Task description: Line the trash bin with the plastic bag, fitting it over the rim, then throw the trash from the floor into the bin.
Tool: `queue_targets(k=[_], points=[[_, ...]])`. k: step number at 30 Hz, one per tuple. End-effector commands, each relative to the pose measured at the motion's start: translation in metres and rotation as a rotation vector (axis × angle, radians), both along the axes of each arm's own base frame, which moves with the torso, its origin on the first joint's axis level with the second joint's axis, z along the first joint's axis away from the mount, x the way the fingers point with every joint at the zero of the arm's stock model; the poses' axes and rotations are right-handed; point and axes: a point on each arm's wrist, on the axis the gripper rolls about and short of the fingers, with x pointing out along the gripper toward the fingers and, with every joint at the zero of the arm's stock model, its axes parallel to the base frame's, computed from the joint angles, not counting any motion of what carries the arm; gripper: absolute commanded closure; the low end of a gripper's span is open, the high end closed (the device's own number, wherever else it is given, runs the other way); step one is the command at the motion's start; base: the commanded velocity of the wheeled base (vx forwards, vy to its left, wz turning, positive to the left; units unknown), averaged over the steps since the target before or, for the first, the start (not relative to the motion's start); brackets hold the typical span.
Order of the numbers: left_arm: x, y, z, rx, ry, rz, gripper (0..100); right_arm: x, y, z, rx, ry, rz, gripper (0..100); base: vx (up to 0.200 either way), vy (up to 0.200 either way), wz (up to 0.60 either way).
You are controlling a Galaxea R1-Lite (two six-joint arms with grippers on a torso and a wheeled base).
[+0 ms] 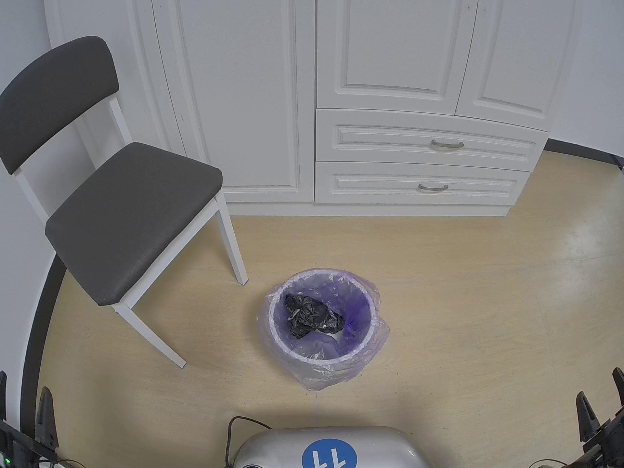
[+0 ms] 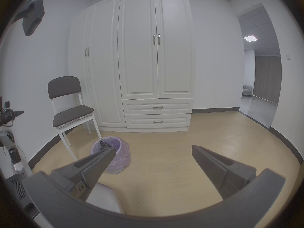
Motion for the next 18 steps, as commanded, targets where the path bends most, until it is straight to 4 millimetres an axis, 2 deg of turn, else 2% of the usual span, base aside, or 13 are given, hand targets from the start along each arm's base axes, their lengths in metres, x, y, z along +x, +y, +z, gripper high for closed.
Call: queue_targets(k=[1,10,18], points=[[0.0004,0.0000,-0.0087,-0.004,0.035,0.000,0,0.0002,0.0000,-0.0052,0.001,0.002,-0.001,0,0.000,0.000,0.00],[0.0005,-0.0002,-0.0094,-0.014,0.040,-0.008,0,0.0001,-0.0001,-0.0050,-0.004,0.004,-0.009,0,0.000,0.000,0.00],[0.0010,-0.0032,-0.0174,-0.010,0.118,-0.143,0,0.0002,-0.0001,-0.0053,0.006,0.004,-0.004,0,0.000,0.000,0.00]])
